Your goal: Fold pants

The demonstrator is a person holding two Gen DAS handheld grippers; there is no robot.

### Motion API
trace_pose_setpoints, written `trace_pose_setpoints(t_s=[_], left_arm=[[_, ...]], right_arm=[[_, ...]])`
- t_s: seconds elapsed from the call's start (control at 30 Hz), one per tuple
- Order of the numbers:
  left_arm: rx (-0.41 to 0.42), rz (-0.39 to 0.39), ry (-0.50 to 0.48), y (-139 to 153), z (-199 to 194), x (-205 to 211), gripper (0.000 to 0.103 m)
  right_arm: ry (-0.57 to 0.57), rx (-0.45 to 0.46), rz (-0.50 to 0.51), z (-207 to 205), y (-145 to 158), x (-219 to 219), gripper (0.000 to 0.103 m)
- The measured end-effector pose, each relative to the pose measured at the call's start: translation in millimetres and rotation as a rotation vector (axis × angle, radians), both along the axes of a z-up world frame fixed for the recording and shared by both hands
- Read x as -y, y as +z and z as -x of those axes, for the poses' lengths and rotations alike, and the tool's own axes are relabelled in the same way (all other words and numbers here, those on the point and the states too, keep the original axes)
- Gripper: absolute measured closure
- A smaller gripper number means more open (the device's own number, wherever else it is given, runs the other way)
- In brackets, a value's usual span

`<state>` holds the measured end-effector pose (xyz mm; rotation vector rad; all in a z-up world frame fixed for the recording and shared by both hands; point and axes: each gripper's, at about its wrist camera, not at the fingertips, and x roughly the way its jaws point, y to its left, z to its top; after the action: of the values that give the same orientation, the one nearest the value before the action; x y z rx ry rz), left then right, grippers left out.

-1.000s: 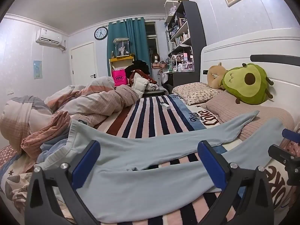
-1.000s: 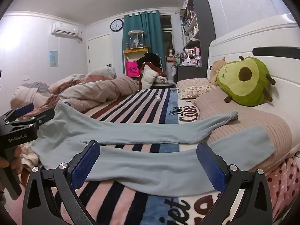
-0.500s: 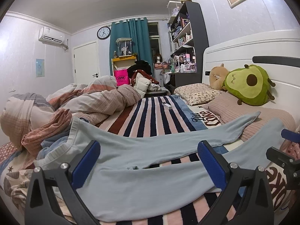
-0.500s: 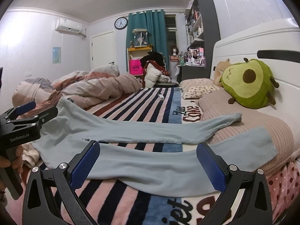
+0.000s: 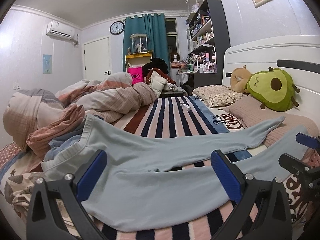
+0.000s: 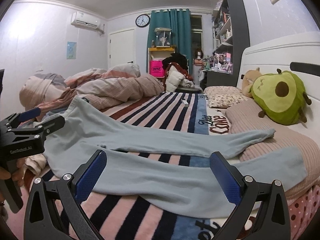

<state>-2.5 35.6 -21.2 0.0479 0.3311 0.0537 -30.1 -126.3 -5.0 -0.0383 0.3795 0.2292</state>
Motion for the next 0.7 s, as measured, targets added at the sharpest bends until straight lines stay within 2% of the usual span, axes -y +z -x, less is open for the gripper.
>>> trace_pose_setpoints(t_s=[0.7], left_arm=[[-0.007,0.018,-0.024,-3,2,-23,0.001]], right_arm=[[-0.038,0.016,0.004,1,4,-14,0.0]])
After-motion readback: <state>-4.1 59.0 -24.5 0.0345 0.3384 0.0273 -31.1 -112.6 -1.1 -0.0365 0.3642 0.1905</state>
